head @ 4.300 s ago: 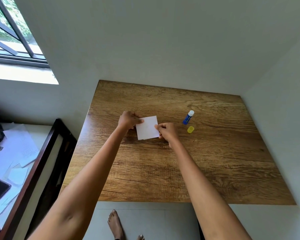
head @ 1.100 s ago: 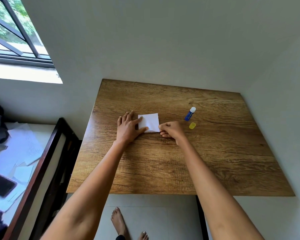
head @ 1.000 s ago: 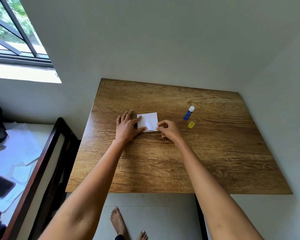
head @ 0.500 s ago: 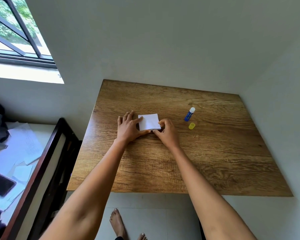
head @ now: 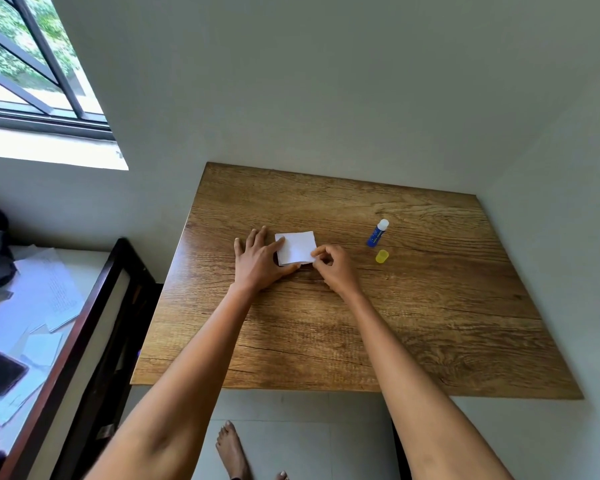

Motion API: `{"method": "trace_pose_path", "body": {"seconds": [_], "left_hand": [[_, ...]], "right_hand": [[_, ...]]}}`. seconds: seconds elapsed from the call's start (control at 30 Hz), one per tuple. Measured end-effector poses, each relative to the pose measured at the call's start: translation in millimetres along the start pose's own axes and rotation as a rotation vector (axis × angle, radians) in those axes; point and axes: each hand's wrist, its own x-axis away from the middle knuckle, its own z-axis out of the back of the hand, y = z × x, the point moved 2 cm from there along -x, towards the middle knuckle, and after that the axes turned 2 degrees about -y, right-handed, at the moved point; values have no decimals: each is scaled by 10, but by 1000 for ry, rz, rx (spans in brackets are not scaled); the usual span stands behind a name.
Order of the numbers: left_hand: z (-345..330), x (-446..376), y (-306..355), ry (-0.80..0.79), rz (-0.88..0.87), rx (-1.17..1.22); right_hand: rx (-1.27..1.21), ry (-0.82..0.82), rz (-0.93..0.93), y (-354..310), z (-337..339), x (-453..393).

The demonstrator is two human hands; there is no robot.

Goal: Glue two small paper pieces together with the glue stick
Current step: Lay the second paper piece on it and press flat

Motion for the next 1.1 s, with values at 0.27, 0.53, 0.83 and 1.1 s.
{"method": "trace_pose_path", "body": {"seconds": [0.27,0.53,0.83,1.1], "left_hand": [[-26,-45,-43,4,45,76],[-34,-21,-38,71,54,66],[-27,9,-31,97,54,34],[-53,-15,-41,69,61,16]], "right_hand": [[192,130,-27,-55,-82,20],[-217,145,141,-423,-401,19],[-102,-178,124,-361,-650,63],[288,11,199,-94,-337,-37]]}}
